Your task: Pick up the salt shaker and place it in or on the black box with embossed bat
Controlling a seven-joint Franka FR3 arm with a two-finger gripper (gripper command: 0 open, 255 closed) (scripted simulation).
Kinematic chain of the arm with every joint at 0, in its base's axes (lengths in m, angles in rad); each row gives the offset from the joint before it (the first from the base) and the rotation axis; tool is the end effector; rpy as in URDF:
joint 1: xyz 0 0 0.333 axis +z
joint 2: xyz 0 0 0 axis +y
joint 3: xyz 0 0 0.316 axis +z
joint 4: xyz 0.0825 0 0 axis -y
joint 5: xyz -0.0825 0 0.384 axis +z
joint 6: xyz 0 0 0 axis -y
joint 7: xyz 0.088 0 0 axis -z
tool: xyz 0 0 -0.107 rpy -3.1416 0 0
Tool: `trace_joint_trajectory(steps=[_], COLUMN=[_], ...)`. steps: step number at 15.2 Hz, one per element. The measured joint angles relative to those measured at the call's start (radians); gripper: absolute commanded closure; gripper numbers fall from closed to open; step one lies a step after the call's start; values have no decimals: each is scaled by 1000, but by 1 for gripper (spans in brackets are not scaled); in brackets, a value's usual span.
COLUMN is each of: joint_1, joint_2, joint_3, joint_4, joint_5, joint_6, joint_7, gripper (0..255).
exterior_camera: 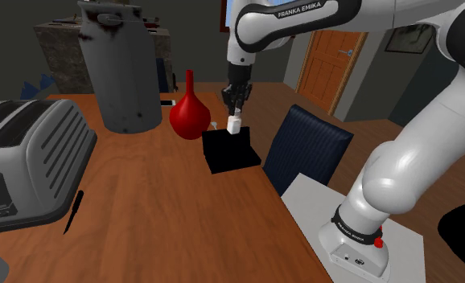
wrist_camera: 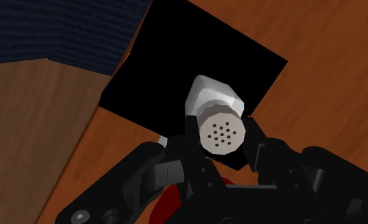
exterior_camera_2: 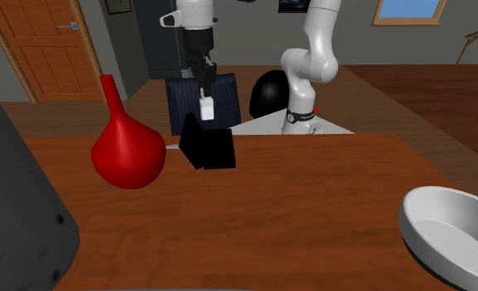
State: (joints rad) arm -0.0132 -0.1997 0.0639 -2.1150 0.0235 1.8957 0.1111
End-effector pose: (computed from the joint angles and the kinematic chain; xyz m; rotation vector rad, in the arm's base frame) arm 0.4926 0.0282 0.4981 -3.1316 0.1089 0.0323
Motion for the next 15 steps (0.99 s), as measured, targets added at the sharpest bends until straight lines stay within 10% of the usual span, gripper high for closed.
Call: trace_joint_trajectory(steps=[11, 12, 15], joint_1=[0, 0, 0], joint_2=[12, 12, 12], joint_3=[0, 0, 0], joint_4=[-54, -54, -54], joint_5=[0, 0, 0], joint_6=[66, 67, 67], joint_7=[-1, -1, -1], gripper=[255, 0, 0])
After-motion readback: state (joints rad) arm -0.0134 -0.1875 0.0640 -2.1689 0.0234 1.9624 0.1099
